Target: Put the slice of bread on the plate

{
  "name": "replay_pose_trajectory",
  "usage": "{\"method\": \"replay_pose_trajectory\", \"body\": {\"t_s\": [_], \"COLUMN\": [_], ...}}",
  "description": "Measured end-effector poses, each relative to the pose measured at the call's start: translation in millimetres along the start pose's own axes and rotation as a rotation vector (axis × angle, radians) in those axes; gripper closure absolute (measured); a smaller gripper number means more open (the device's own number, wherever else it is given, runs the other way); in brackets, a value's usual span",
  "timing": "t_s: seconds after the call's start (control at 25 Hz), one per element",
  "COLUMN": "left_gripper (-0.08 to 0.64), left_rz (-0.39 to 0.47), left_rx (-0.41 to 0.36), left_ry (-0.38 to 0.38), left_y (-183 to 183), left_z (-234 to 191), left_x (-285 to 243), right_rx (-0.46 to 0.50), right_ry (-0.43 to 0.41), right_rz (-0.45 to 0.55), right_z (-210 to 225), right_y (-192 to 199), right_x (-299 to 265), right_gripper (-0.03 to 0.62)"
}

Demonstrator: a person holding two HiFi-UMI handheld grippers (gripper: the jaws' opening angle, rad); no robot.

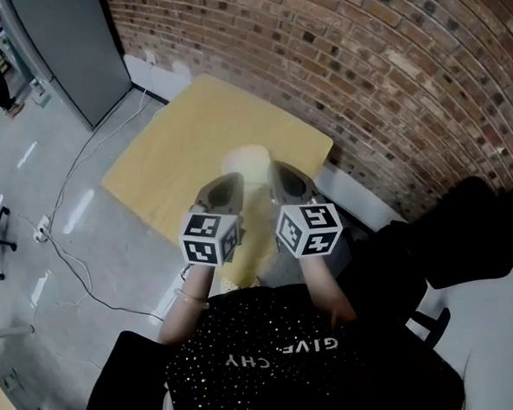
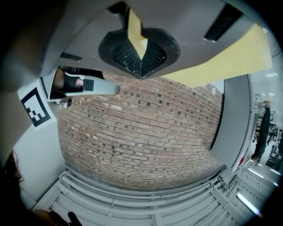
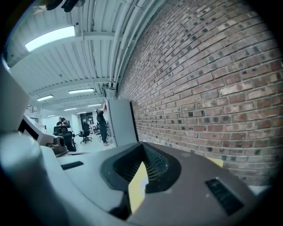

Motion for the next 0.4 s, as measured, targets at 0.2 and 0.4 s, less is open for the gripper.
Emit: {"method": "replay_pose_trajectory", "body": {"t_s": [0.2, 0.4], "left_gripper": [0.561, 0.561], "left_rz": [0.007, 0.000], "left_rx": [0.009, 0.004], "left_ry": [-0.005, -0.002], "left_y": [2.2, 9.0], "left_z": [0.4, 3.5], "left_x": [7.5, 10.9], "right_rx": [-0.028, -0.041], "right_ry": [0.012, 0.020], "right_rz": [0.023, 0.025], "right_z": [0.1, 0.3], "right_y": [0.4, 5.2], "right_x": [8.1, 14.0], "right_gripper": [0.578, 0.578]}}
Point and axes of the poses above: the fingertips, and each gripper's own axes: x backward along the fingers, z to its right, y out of its underside, the point moved 1 cm from there along x, backward along the fingers, and after that the axes turned 15 degrees about -z, right-handed, at the moved point
